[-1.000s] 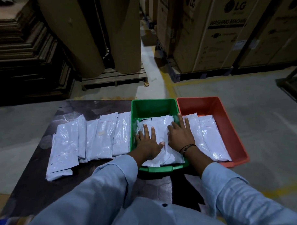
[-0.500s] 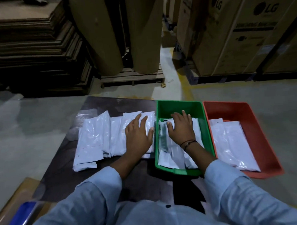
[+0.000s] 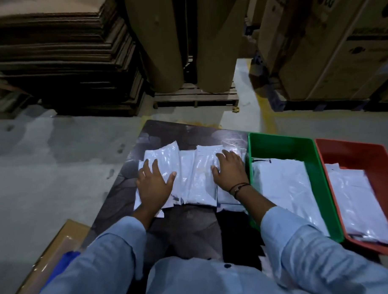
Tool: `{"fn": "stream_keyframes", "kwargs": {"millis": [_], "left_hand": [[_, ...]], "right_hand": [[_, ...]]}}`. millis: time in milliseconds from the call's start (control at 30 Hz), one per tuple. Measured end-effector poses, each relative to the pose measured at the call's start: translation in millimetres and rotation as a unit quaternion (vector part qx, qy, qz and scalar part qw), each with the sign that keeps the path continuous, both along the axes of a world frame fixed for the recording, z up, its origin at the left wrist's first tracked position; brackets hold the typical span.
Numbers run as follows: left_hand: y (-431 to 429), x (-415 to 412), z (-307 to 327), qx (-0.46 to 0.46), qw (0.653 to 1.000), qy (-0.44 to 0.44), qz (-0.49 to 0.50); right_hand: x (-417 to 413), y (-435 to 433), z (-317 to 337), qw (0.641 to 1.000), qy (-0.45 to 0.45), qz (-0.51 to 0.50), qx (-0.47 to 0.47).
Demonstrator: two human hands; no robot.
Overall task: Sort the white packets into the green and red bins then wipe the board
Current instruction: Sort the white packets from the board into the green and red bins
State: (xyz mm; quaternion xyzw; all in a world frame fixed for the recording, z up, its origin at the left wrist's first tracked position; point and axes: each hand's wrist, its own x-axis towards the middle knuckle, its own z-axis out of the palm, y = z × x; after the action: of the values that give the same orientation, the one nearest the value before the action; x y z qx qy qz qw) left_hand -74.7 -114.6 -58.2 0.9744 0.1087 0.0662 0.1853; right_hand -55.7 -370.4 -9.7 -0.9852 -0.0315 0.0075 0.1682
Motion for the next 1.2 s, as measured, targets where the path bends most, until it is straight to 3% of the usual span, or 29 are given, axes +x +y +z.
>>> {"fn": "stream_keyframes", "kwargs": {"millis": [167,267,567,733,933,1200], "left_hand": [[27,5,-19,-0.042,0.994,0.104,0.013],[26,3,-26,-0.081,0.99,0.119,-0.006],[-2,-7,-15,-0.104,0.984,0.135,-0.045],[-9,-17,-20,-0.058,0.994,0.081,-0.043],[-21,-6,-16,-0.038,0.991,0.122,-0.034],[-4,-11,-17,-0.051,0.996,0.063,-0.048]], "right_hand": [[-4,24,-20,0.992,0.113,-0.042,-0.022],[-11,28,-31,0.984,0.157,-0.08,-0.012],[-14,30,-36,0.983,0.176,-0.017,-0.041],[-19,30,-38,0.989,0.14,-0.03,-0.039],[-7,50,-30,0.997,0.076,0.005,-0.019],[-12,58,-47,0.985,0.134,0.051,-0.099]]}}
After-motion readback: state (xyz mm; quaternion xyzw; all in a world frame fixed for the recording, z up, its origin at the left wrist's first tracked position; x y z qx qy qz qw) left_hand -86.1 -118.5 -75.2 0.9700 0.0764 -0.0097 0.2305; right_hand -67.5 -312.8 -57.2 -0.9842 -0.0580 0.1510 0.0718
